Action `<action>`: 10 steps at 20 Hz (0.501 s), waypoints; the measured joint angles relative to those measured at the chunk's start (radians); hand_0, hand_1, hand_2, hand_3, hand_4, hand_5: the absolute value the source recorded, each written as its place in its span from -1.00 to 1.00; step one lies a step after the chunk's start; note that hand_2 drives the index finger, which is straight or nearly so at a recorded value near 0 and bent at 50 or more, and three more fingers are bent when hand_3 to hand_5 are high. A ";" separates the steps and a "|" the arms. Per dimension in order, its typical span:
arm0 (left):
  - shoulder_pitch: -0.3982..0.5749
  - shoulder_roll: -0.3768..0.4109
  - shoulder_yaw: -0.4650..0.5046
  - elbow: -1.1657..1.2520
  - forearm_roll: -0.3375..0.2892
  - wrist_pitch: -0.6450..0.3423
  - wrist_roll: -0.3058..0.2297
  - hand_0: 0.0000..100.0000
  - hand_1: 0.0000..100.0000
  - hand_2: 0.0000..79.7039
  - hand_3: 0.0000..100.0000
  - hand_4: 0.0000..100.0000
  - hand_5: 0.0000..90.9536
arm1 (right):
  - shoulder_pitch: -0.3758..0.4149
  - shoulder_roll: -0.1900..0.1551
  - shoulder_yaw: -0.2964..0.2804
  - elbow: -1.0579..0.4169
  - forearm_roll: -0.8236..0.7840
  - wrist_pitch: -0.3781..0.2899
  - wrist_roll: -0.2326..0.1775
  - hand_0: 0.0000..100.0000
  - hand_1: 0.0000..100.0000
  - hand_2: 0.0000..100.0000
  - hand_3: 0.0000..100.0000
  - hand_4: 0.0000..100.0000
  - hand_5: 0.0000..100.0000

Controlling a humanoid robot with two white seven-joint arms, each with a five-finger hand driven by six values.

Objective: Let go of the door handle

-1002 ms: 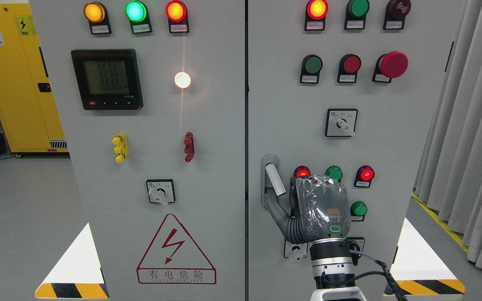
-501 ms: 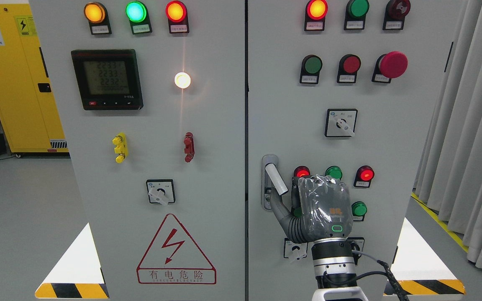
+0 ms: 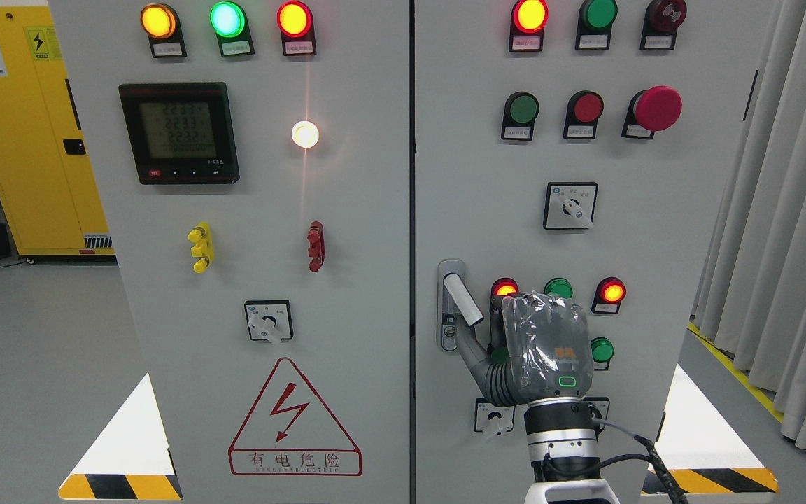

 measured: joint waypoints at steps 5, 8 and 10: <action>0.000 0.000 0.000 0.000 0.000 0.000 0.000 -0.76 0.11 -1.00 -1.00 -1.00 -1.00 | 0.000 0.000 -0.003 -0.003 0.000 0.000 0.000 0.28 -0.15 0.86 1.00 0.97 0.96; 0.000 0.000 0.000 0.000 0.000 0.000 0.000 -0.76 0.11 -1.00 -1.00 -1.00 -1.00 | 0.000 -0.001 -0.004 -0.004 0.000 0.000 0.001 0.31 -0.15 0.86 1.00 0.97 0.96; 0.000 0.000 0.000 0.000 0.000 0.000 0.000 -0.76 0.11 -1.00 -1.00 -1.00 -1.00 | 0.000 -0.001 -0.004 -0.004 0.000 0.000 0.003 0.32 -0.16 0.86 1.00 0.97 0.96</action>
